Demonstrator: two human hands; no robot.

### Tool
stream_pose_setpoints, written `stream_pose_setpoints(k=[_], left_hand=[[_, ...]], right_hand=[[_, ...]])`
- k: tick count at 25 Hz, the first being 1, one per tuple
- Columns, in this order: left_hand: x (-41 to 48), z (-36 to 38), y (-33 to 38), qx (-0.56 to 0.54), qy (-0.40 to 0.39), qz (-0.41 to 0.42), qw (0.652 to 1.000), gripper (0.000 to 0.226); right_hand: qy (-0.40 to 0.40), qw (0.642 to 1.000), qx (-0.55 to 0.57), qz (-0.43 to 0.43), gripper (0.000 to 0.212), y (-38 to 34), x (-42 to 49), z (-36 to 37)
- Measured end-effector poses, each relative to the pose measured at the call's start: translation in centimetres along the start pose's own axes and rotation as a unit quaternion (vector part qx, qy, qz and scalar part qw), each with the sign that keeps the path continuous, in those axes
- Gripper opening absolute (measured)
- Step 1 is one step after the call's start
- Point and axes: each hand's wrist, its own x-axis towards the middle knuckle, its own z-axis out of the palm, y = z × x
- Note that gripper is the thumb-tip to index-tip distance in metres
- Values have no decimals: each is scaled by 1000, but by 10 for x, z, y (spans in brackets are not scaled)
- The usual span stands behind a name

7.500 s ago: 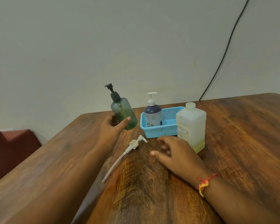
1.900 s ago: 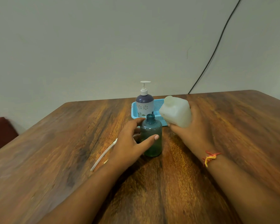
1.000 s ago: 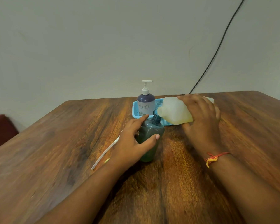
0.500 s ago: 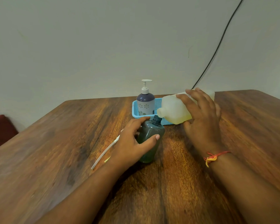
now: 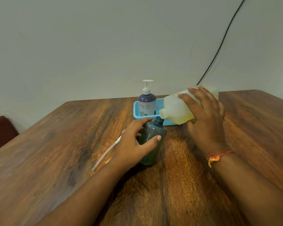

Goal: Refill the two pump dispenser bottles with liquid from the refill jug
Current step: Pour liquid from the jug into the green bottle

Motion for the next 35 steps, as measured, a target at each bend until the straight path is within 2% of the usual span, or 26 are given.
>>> stream_pose_setpoints(k=[35], left_hand=[[-1, 1, -1, -4, 0, 3, 1000, 76]], right_hand=[[14, 1000, -3, -24, 83, -1, 1, -3]])
